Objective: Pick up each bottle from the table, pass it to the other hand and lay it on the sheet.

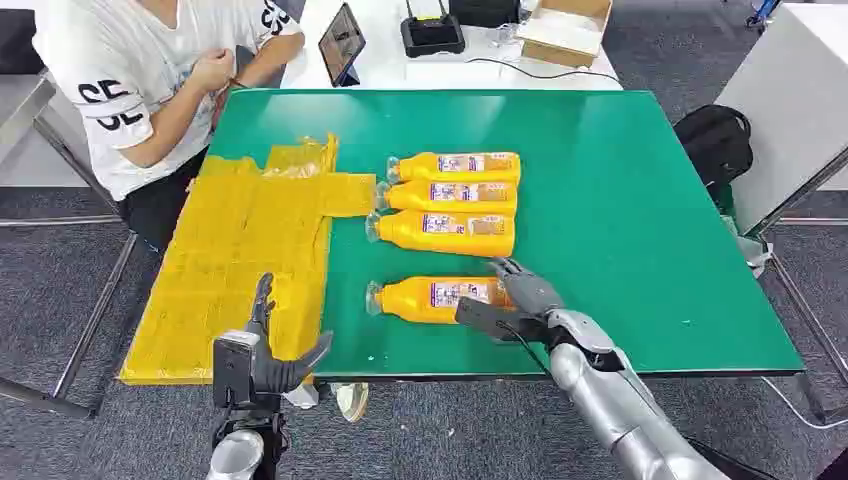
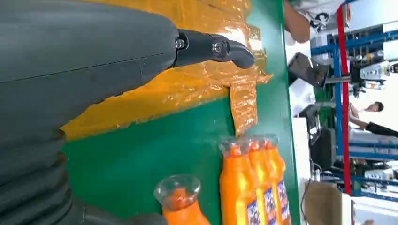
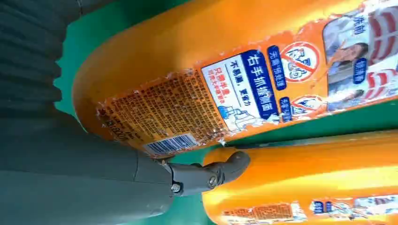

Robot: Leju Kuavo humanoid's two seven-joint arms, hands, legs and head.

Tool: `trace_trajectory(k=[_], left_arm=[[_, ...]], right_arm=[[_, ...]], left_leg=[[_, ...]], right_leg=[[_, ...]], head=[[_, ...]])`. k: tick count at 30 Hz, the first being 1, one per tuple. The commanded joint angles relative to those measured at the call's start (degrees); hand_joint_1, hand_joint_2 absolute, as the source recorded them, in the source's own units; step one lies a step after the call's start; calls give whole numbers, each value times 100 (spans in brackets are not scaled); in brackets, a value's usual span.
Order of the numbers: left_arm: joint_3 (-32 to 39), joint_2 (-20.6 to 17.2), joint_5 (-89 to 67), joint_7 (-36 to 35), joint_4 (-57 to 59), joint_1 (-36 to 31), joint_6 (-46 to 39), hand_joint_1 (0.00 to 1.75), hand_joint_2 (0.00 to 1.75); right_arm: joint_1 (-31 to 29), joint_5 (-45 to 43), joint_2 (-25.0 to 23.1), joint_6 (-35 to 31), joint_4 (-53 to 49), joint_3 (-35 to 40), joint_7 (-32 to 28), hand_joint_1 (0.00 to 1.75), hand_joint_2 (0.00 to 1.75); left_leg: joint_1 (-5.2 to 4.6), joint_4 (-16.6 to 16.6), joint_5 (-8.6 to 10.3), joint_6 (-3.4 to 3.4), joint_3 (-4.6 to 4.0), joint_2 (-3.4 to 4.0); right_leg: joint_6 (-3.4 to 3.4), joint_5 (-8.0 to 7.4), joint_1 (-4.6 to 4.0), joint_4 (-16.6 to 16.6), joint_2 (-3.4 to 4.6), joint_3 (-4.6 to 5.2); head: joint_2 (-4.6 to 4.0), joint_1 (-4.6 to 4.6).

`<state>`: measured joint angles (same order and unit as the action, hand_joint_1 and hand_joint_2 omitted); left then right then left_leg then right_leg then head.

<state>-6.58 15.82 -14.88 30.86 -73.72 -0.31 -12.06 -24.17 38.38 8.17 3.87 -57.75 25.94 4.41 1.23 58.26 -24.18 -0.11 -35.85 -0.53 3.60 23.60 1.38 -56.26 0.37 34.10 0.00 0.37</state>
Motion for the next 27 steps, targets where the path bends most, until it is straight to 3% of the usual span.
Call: trace_trajectory(k=[1, 4, 5, 6, 7, 9, 10, 27], left_arm=[[134, -165, 88, -12, 432, -255, 77, 0, 175], [84, -158, 119, -11, 471, -273, 96, 0, 175], [56, -164, 144, -11, 501, -295, 104, 0, 175], [40, -166, 156, -11, 522, -308, 110, 0, 175], [27, -164, 167, -13, 552, -322, 120, 0, 175], [50, -150, 219, -25, 589, -328, 122, 0, 175], [42, -161, 268, -32, 619, -335, 147, 0, 175], [-17, -241, 267, -6, 736, -466, 186, 0, 175]], right_arm=[[-440, -219, -121, 20, 699, 378, -247, 0, 175], [-481, -296, -127, 70, 769, 435, -319, 0, 175], [-506, -353, -109, 127, 810, 482, -371, 5, 175], [-512, -395, -89, 167, 830, 502, -400, 24, 175], [-524, -422, -58, 205, 849, 540, -424, 131, 175], [-517, -482, -16, 233, 851, 552, -457, 154, 175], [-510, -548, 47, 288, 826, 621, -469, 175, 175], [-548, -784, 248, 528, 852, 782, -504, 175, 175]], left_leg=[[-2, -8, -13, 7, 40, 22], [-1, -7, -7, 5, 26, 14], [-1, -8, -10, 6, 37, 17], [-1, -8, -8, 5, 30, 14], [-1, -7, -10, 7, 36, 17], [-1, -7, -4, 5, 22, 6], [-1, -7, -8, 7, 33, 9], [-1, -5, -3, 4, 19, 1]], right_leg=[[-21, 7, -4, 7, 13, -32], [-16, 3, -2, 6, 7, -20], [-21, 6, -4, 7, 8, -30], [-18, 4, -4, 7, 7, -24], [-21, 6, -4, 6, 8, -29], [-13, 3, -2, 6, 0, -18], [-17, 6, -4, 8, 1, -28], [-10, 3, -2, 6, -4, -16]], head=[[0, 2], [0, 2], [0, 2], [0, 0], [0, 0], [0, 0], [0, 2], [0, 2]])
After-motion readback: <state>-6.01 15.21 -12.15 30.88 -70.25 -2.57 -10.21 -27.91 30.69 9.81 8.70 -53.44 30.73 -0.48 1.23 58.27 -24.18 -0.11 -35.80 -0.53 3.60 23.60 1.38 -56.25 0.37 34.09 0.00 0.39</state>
